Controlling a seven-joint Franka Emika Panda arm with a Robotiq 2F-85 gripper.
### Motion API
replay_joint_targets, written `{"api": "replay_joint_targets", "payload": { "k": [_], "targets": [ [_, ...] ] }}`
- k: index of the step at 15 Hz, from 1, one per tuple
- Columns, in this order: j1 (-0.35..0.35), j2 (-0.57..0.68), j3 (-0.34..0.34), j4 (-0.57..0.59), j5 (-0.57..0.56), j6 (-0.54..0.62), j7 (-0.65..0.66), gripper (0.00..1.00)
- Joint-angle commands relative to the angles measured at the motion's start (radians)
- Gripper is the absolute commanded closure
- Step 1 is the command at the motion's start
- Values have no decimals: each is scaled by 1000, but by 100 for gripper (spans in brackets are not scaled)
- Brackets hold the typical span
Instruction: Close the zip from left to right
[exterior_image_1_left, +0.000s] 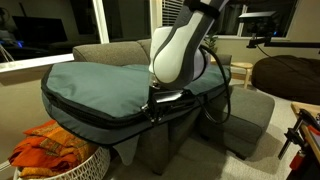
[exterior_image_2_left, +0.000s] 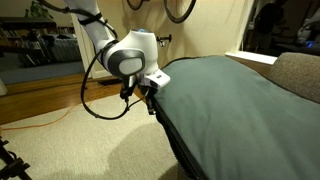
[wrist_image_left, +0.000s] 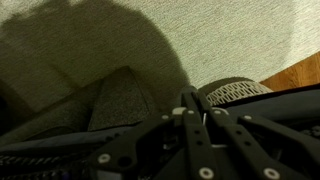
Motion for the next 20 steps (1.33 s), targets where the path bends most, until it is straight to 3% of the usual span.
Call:
{"api": "replay_joint_targets", "payload": {
  "k": [1, 20],
  "targets": [
    [-42, -32, -24, -41, 1, -5, -5, 99],
    [-238, -33, 29, -76, 43, -13, -102, 99]
  ]
}}
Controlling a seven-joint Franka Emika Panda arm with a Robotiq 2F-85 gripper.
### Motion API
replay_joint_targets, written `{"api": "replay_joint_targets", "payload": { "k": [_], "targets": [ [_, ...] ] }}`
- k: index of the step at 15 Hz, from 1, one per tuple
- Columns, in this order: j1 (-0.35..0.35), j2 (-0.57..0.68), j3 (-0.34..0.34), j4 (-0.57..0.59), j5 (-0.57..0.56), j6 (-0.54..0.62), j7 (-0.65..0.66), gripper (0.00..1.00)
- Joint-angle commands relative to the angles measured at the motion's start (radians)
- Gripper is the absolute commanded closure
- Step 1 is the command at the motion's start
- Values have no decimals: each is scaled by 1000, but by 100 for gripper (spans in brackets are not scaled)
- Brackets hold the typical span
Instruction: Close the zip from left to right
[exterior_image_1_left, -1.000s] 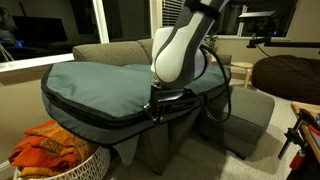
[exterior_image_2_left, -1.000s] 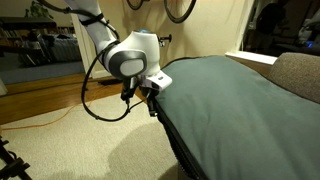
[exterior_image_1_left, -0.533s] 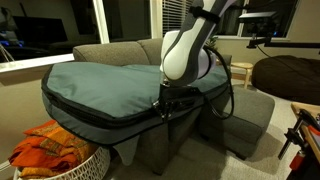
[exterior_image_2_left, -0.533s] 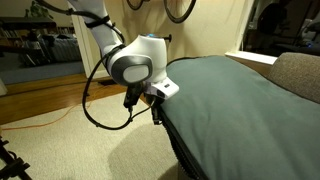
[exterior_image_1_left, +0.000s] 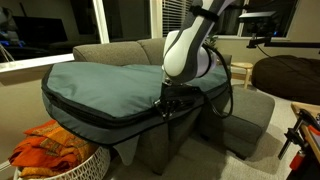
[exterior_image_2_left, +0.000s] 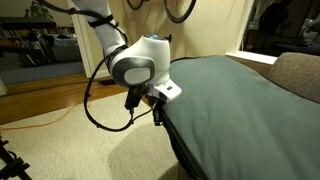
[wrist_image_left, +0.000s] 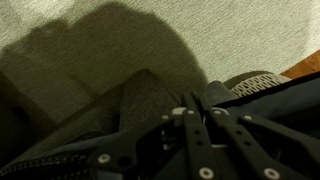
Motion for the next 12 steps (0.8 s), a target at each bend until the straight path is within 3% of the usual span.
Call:
{"api": "replay_joint_targets", "payload": {
  "k": [1, 11, 12],
  "targets": [
    [-96, -31, -10, -44, 25, -9, -60, 99],
    [-226, -10, 15, -25, 45, -51, -165, 99],
    [-228, -41, 35, -115, 63, 6, -178, 99]
  ]
}}
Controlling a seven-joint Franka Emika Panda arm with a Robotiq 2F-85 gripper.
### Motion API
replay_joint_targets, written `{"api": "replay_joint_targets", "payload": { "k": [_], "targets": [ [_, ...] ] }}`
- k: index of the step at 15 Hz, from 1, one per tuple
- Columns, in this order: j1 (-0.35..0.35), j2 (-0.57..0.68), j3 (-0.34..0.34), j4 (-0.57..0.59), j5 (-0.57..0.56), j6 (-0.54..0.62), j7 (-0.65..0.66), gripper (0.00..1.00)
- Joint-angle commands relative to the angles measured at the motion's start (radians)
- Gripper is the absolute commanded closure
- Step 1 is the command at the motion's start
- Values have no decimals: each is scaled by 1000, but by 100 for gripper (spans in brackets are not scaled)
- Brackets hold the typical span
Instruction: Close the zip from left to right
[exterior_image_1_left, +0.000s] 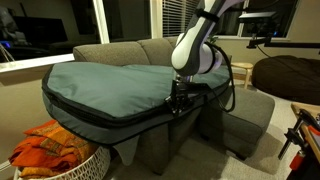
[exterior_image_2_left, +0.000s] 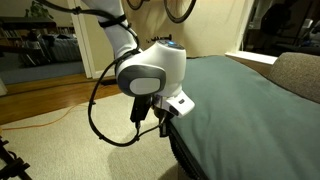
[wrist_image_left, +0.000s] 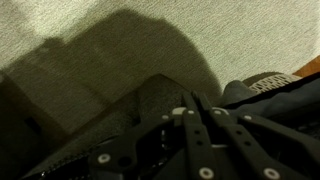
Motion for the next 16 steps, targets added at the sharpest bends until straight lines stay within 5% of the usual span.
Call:
{"api": "replay_joint_targets", "payload": {
  "k": [1, 16],
  "targets": [
    [-77, -43, -6, -111, 36, 52, -67, 99],
    [-191, -34, -7, -84, 56, 6, -194, 99]
  ]
}}
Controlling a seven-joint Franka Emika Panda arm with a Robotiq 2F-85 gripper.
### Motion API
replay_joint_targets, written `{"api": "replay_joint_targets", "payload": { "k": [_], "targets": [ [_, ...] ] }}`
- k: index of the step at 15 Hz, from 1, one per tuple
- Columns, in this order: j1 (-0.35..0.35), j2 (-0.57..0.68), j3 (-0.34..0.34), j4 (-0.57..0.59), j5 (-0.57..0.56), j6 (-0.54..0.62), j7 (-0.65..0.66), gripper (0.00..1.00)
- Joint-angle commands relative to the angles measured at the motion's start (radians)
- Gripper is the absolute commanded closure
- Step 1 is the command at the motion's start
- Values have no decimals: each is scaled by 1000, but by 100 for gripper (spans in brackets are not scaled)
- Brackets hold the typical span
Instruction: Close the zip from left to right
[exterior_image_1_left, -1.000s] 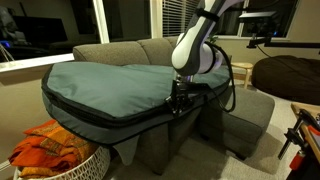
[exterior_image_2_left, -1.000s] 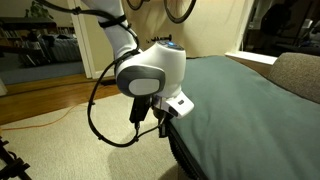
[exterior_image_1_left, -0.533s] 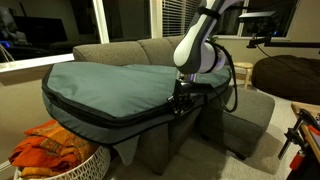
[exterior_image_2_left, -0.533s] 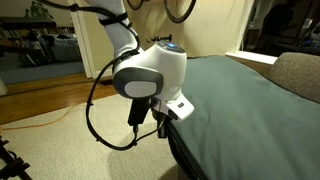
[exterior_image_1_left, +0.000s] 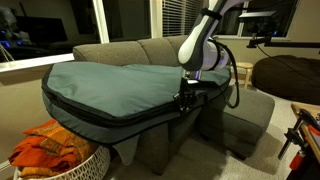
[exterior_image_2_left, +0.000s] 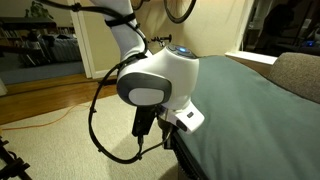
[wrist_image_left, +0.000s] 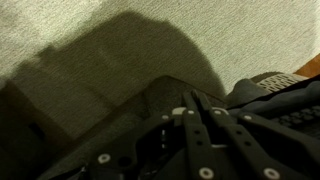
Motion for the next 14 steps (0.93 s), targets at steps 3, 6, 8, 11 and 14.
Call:
{"api": "replay_joint_targets", "payload": {
  "k": [3, 6, 8, 11, 14],
  "targets": [
    [-93, -12, -72, -45, -12, 5, -69, 99],
    [-121, 4, -91, -31, -14, 1, -80, 99],
    [-123, 12, -105, -21, -26, -2, -90, 99],
    [-92, 6, -111, -18, -47, -13, -80, 69],
    [-65, 4, -132, -17, -80, -18, -67, 57]
  ]
}}
